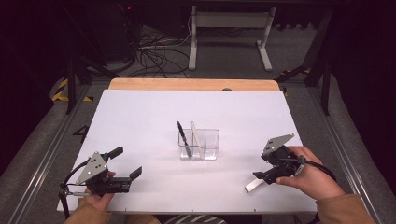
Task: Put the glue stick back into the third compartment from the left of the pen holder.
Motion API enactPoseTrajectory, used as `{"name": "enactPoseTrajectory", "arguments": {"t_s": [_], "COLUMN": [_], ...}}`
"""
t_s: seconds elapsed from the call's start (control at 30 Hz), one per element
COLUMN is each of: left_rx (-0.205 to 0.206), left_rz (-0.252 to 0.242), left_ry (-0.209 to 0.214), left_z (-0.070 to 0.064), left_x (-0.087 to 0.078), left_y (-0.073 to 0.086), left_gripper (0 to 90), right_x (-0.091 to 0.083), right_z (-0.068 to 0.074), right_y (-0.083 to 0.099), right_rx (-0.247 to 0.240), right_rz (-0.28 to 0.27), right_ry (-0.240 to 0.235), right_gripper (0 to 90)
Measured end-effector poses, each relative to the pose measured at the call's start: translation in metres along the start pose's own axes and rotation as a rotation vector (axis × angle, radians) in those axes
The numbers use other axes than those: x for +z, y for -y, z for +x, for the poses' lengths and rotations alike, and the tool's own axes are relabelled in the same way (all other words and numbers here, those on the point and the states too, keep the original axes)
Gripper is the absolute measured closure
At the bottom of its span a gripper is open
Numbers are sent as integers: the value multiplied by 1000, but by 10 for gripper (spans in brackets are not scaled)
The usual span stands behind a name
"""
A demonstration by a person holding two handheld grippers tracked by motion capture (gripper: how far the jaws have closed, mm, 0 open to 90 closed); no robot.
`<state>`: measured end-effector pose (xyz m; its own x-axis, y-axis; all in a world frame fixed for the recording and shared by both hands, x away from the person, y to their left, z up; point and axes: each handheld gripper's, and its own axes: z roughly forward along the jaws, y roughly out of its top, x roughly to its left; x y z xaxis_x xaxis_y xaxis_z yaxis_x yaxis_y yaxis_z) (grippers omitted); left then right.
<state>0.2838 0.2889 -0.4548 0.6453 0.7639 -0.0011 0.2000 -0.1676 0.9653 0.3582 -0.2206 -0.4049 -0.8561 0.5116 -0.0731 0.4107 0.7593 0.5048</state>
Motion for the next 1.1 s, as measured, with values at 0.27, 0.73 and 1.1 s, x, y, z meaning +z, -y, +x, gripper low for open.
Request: {"name": "enactPoseTrajectory", "arguments": {"t_s": [0.27, 0.73, 1.1], "left_rx": [-1, -6, -13], "left_rz": [4, 0, 1], "left_ry": [-1, -4, -11], "left_z": [0, 1, 0], "left_x": [0, 0, -3], "left_y": [0, 1, 2], "left_gripper": [41, 41, 41], "right_x": [2, 15, 27], "right_z": [3, 16, 13], "right_y": [0, -7, -4], "right_rx": [-37, -316, -421], "right_rz": [5, 132, 236], "right_ry": [-35, -70, -89], "right_gripper": [319, 278, 339]}}
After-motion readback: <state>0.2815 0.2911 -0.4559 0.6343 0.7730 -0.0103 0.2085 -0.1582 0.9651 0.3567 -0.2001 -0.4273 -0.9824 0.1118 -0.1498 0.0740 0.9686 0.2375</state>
